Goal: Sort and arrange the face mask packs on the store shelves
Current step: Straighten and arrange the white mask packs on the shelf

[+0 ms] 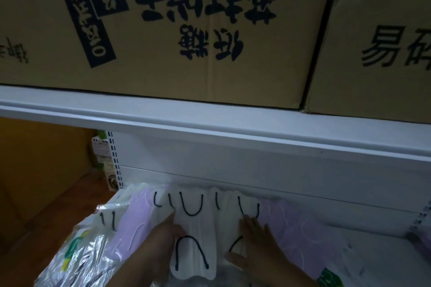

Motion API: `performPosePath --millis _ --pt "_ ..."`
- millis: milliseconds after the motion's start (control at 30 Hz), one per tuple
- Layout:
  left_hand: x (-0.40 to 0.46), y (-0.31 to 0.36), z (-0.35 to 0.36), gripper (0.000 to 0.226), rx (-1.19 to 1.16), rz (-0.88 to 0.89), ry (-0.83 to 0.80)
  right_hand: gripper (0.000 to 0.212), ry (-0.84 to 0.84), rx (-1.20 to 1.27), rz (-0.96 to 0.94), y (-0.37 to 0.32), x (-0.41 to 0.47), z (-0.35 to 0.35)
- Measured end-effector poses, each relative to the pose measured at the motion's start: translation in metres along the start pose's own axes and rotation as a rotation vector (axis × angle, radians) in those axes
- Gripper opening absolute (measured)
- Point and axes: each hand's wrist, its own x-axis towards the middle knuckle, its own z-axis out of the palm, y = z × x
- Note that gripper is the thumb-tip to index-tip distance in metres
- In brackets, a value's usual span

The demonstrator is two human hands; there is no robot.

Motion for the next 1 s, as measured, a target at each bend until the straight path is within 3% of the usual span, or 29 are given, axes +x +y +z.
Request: performPosePath --millis 100,233,433,533,700,867,1000 --pt "-0.002 -0.004 0.001 0.057 -0.054 -0.016 -0.002 0.092 0.035 -0.034 -0.027 0.002 0.006 0.002" --pt "-0.005 -0.005 -0.005 0.053 -0.121 -0.057 -0.039 0.067 0.185 0.031 -0.068 0.002 0.007 0.0" --pt "-0.007 -0.003 -0.004 0.051 -0.145 -0.068 -0.038 0.044 0.423 0.471 -0.01 -0.004 0.0 -0.036" --pt "-0.007 -0.004 0.005 0.037 -0.239 -0.111 -0.028 0.057 0.335 0.488 -0.173 -0.03 -0.009 -0.042" --pt "-0.005 -0.013 0.014 0.041 -0.196 -0.15 -0.025 0.087 0.05 0.211 -0.411 -0.062 -0.014 -0.018" --pt "-0.003 -0.023 0.009 0.054 -0.085 -0.056 0.046 0.097 0.089 0.277 -0.427 -0.062 -0.013 -0.006" --pt "-0.002 -0.017 -0.004 0.057 -0.086 -0.06 0.069 0.085 0.236 0.187 -0.175 -0.031 0.003 -0.011"
